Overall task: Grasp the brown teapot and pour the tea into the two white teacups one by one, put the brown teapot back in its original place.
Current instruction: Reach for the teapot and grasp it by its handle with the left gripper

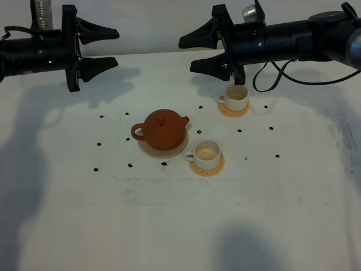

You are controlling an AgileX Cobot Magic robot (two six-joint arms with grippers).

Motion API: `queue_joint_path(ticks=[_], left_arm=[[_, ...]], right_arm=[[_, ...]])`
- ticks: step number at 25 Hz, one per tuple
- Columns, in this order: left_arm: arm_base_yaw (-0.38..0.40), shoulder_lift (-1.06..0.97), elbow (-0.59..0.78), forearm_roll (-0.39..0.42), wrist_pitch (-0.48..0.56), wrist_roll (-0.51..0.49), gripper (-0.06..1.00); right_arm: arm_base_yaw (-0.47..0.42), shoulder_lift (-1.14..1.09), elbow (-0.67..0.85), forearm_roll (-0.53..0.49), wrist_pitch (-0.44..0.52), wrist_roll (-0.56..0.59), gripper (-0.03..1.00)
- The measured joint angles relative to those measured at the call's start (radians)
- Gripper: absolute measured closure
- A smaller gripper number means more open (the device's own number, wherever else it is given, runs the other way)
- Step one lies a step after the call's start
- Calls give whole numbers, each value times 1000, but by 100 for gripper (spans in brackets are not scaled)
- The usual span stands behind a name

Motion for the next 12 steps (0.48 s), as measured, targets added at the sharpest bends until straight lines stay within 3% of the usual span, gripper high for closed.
queue_joint_path(ticks=[12], left_arm=[[0,0,0,0,0,24,38]], right_arm=[[0,0,0,0,0,0,40]])
